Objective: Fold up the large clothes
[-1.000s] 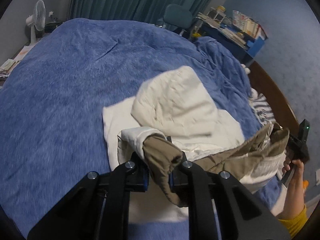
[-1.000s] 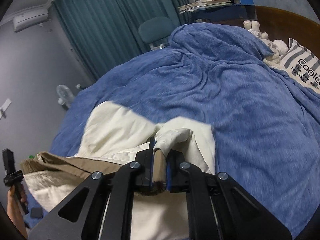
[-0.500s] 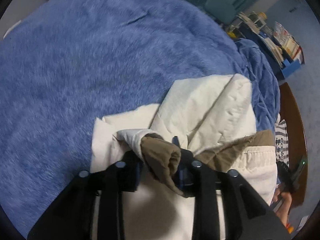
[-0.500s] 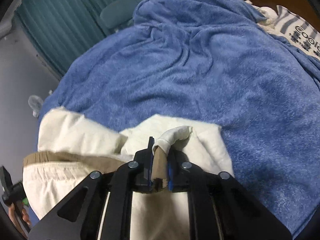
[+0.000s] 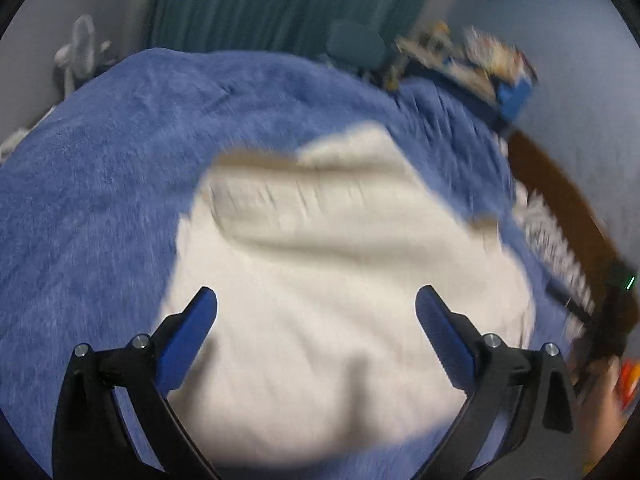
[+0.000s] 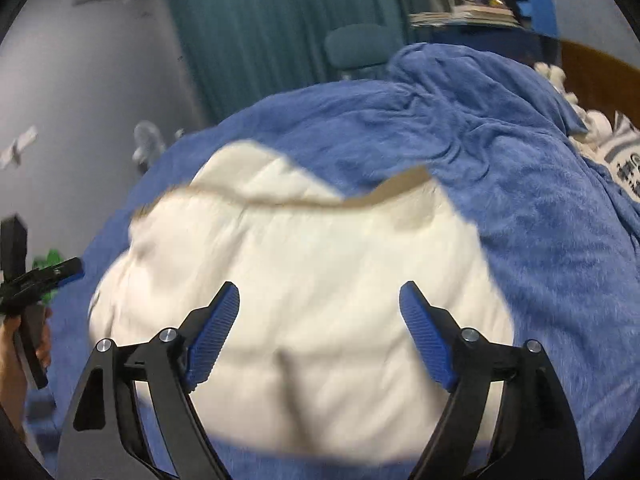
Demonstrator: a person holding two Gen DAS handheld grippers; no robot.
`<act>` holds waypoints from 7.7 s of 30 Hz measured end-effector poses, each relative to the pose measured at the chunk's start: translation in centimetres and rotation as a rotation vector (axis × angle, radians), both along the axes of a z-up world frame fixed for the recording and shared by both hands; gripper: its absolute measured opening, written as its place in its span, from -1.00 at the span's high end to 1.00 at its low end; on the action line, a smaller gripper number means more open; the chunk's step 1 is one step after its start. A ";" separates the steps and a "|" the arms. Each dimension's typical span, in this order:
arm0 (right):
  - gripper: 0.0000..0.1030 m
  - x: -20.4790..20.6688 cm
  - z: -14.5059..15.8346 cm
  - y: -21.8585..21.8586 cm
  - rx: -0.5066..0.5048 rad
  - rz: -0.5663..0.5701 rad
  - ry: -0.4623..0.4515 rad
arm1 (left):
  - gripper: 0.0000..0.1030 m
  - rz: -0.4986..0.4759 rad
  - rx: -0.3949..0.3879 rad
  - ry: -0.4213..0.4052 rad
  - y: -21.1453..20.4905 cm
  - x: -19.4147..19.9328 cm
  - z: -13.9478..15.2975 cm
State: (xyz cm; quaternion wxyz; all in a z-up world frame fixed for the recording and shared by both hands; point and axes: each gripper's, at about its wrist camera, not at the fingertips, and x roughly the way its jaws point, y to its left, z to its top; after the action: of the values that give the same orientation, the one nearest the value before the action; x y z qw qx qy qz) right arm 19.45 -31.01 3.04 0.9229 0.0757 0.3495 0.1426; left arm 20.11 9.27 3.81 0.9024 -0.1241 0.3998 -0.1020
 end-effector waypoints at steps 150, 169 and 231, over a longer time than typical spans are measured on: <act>-0.86 14.2 -10.1 -8.8 -0.190 -0.177 0.182 | -0.88 0.137 0.327 0.168 7.5 12.1 -11.0; -0.38 17.1 -13.9 -11.8 0.260 -0.002 0.350 | -0.45 -0.094 -0.115 0.179 10.5 13.2 -14.7; -0.45 -21.5 -0.6 -7.0 -0.112 -0.091 0.112 | -0.53 -0.128 0.109 0.047 -4.2 -22.2 1.5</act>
State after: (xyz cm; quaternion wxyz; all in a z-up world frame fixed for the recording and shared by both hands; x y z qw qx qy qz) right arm -2.02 -37.97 2.40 0.9102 0.0475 0.4042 0.0762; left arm -2.04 5.12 5.27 0.8898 -0.0516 0.4330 -0.1346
